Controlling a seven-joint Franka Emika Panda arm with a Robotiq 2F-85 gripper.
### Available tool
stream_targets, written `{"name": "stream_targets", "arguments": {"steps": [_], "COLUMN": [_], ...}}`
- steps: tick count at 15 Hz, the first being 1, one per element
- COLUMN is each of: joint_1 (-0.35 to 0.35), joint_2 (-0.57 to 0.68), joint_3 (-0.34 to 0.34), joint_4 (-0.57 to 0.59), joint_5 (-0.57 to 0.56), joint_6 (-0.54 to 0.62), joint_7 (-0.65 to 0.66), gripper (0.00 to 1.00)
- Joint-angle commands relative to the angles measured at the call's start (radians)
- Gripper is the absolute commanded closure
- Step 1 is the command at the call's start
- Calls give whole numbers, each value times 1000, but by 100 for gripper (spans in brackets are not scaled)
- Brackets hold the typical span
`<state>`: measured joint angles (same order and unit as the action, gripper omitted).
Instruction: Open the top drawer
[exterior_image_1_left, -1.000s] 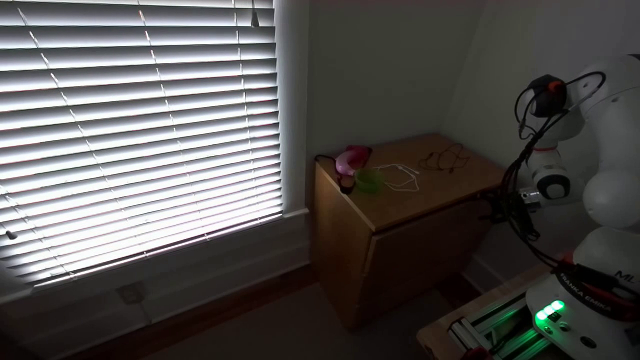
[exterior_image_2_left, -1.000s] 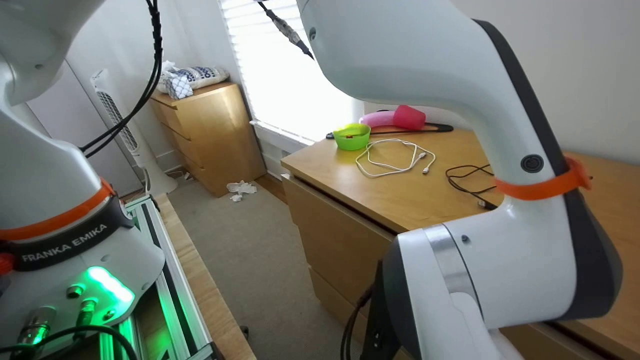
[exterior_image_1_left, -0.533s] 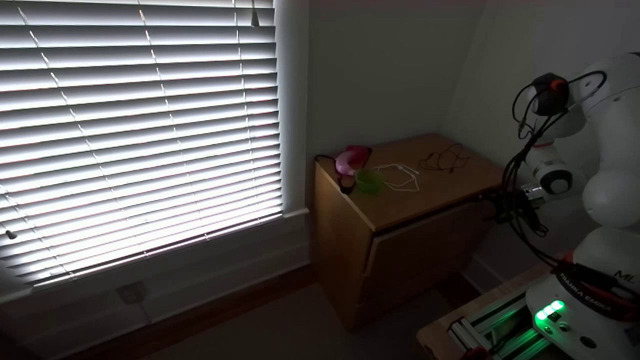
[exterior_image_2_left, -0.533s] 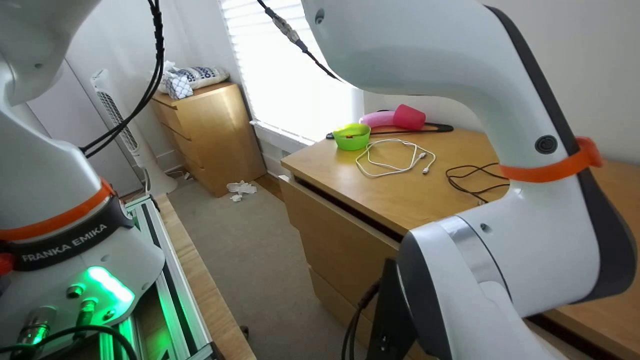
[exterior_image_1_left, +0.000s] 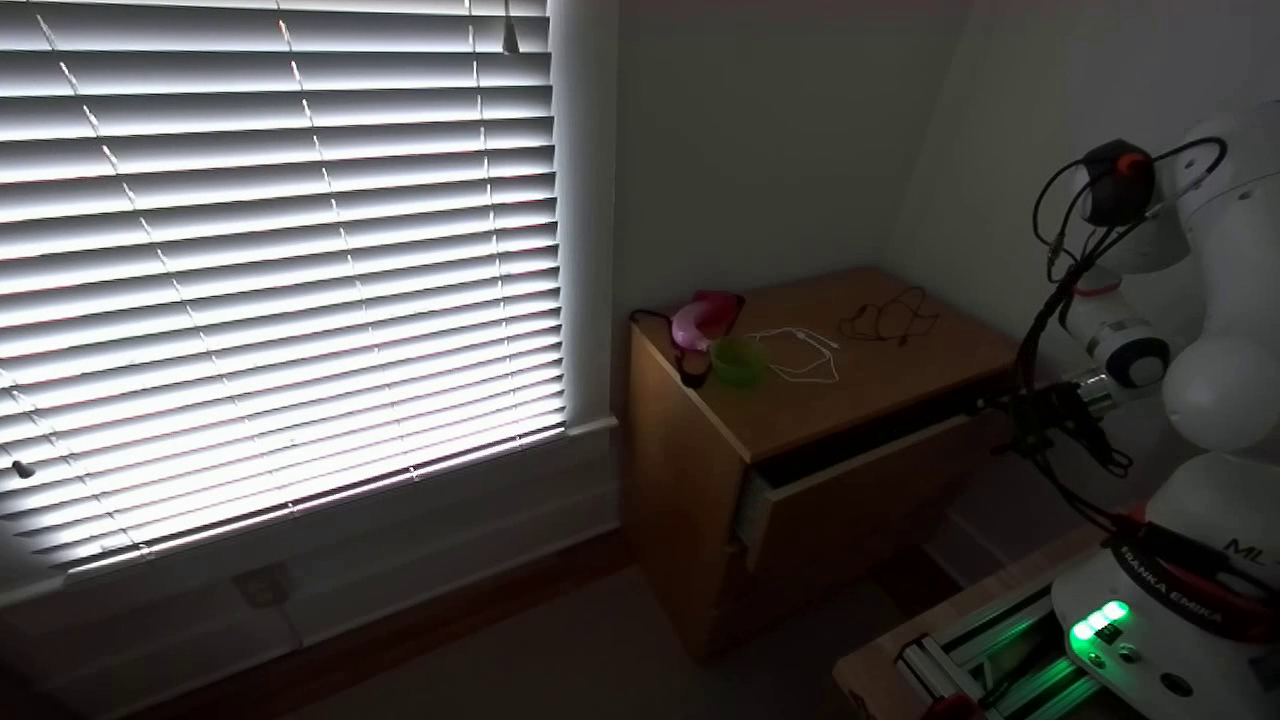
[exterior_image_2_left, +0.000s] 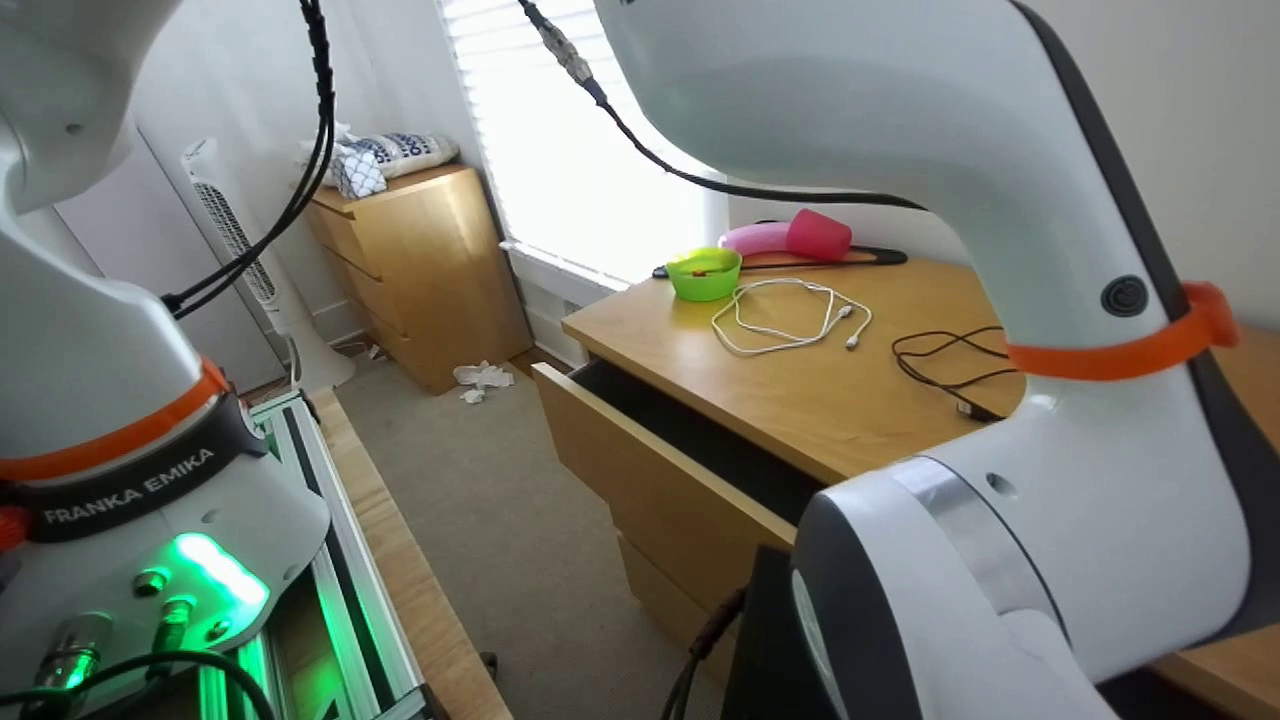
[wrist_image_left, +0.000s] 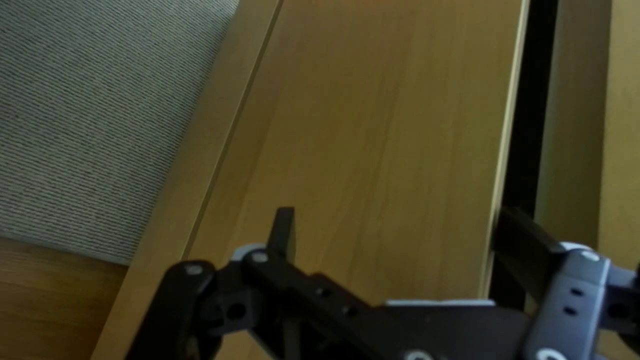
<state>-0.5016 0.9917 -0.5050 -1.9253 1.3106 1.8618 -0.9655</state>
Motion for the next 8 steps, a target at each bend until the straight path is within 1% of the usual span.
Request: {"name": "stream_targets", "arguments": {"steps": [1, 5, 8], "joint_1": [-42, -69, -59], "joint_2": [41, 19, -13], "joint_3": [-21, -18, -10], "joint_4": [0, 3, -5], "joint_5": [-93, -146, -198], "joint_6": [97, 115, 155], "joint_7": [27, 17, 6], "gripper": [0, 0, 0]}}
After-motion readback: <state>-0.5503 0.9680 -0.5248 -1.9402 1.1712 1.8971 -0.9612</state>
